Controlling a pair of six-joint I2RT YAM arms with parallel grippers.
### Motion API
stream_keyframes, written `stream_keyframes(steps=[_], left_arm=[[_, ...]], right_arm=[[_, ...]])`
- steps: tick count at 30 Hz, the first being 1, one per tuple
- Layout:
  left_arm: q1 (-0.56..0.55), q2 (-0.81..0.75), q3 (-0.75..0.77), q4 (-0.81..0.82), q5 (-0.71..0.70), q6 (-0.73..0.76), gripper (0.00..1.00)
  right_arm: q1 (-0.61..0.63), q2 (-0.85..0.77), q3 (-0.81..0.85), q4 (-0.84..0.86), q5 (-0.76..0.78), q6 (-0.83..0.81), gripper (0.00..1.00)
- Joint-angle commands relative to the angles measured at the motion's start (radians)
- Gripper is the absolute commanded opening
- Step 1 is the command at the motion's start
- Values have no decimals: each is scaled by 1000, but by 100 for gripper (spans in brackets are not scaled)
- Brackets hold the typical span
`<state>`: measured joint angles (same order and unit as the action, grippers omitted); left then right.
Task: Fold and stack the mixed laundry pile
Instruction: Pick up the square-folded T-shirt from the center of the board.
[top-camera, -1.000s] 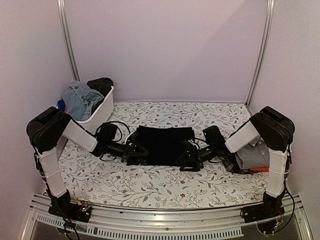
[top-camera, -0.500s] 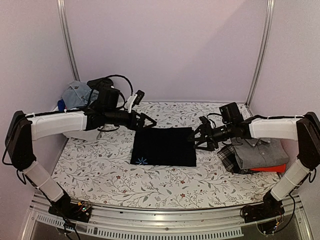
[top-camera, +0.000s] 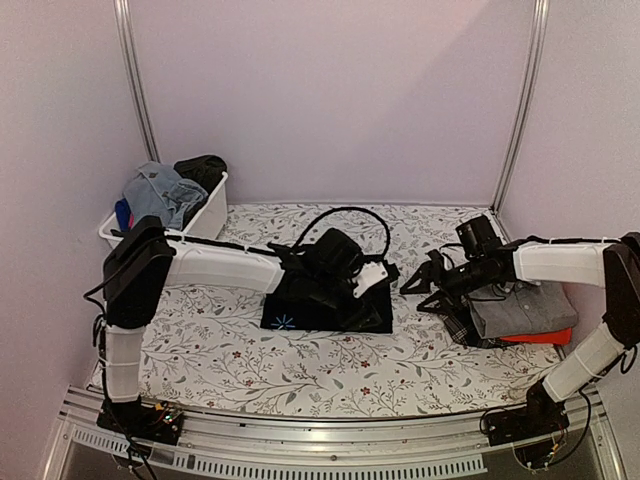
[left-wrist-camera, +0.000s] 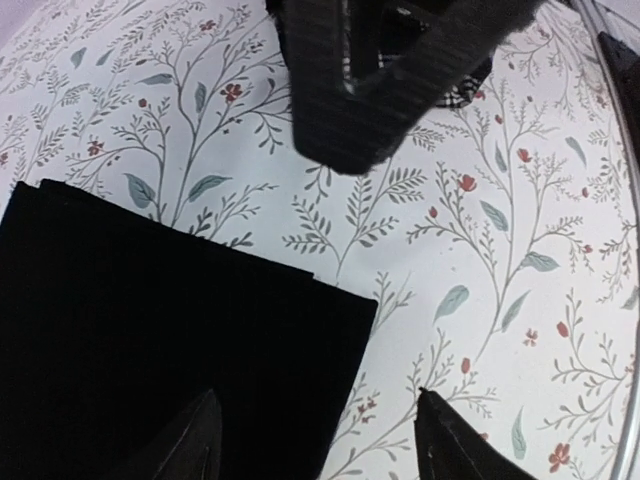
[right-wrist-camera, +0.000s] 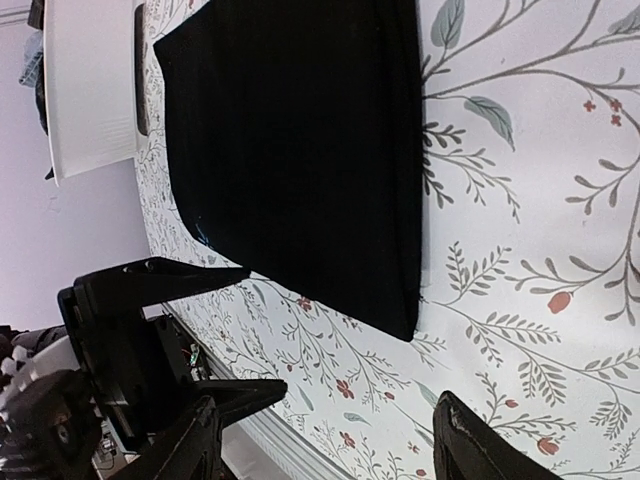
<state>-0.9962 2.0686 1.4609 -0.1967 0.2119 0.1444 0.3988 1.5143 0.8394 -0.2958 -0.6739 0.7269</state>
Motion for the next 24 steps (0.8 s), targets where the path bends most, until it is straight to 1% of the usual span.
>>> stream_keyframes(steps=[1, 4, 6, 10, 14, 18, 22, 24], left_arm=[[-51, 69, 81, -30, -32, 116, 63], [-70, 151, 154, -82, -51, 135, 60], [-69, 167, 182, -109, -54, 115, 60], [-61, 133, 136, -59, -46, 96, 61], [-72, 189, 210, -135, -86, 143, 60], [-86, 227, 208, -144, -99, 192, 58], [-82, 273, 222, -141, -104, 212, 48], [-76, 281, 228, -138, -80, 210, 43]], right_arm=[[-12, -34, -31, -18, 13, 12, 71], [-16, -30, -39, -16, 5, 8, 71], [-17, -15, -37, -13, 5, -5, 71], [-16, 66, -26, 33, -10, -18, 68], [-15, 100, 7, 39, -12, -19, 68], [-15, 128, 33, 21, -20, -26, 68], [-15, 142, 33, 14, -18, -11, 68], [-15, 142, 30, 9, -12, -5, 69]])
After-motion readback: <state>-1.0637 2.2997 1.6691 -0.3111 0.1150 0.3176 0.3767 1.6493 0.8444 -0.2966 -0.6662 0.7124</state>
